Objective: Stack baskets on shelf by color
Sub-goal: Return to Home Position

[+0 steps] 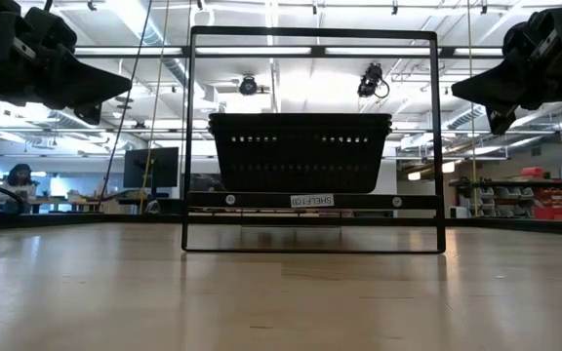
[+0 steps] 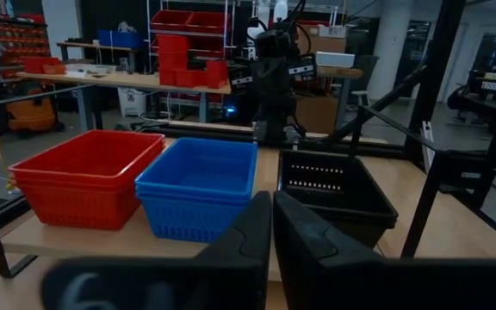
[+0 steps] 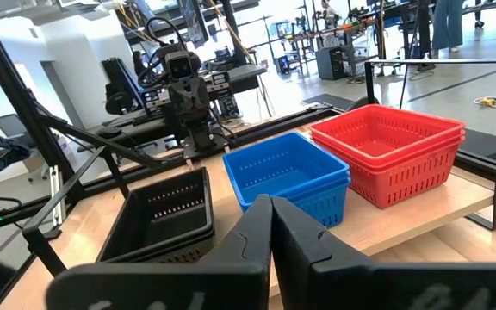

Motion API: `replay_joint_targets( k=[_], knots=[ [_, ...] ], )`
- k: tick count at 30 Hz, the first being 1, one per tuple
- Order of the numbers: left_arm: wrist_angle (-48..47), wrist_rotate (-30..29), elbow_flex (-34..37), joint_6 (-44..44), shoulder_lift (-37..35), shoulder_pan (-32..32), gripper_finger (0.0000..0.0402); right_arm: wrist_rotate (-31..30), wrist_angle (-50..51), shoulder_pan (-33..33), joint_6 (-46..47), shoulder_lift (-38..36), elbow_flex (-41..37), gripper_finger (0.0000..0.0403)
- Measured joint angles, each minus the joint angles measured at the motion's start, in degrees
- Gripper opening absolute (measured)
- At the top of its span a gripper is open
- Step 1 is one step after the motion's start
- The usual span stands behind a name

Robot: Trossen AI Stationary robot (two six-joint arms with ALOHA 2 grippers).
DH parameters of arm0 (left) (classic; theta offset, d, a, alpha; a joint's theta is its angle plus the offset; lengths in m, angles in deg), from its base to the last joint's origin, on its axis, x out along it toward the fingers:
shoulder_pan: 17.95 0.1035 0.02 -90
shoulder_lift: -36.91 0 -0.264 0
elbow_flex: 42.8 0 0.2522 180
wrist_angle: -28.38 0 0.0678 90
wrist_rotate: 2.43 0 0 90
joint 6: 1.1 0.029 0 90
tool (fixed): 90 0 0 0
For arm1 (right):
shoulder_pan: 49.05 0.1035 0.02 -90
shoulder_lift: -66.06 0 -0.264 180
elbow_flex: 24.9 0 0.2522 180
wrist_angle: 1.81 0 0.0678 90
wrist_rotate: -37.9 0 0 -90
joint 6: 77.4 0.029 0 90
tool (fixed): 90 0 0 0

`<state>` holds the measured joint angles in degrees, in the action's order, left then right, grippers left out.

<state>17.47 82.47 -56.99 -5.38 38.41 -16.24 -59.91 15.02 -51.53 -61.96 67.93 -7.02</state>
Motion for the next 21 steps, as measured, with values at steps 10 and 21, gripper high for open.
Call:
replay_joint_targets(
  k=[10,21],
  knots=[
    [-0.02,0.01,0.02,0.01,0.0,0.0,0.0027,0.0,0.0,0.0,0.0,0.0,0.0,0.0011],
    [-0.02,0.01,0.02,-0.01,0.0,-0.02,0.0022,0.0,0.0,0.0,0.0,0.0,0.0,0.0013]
  ],
)
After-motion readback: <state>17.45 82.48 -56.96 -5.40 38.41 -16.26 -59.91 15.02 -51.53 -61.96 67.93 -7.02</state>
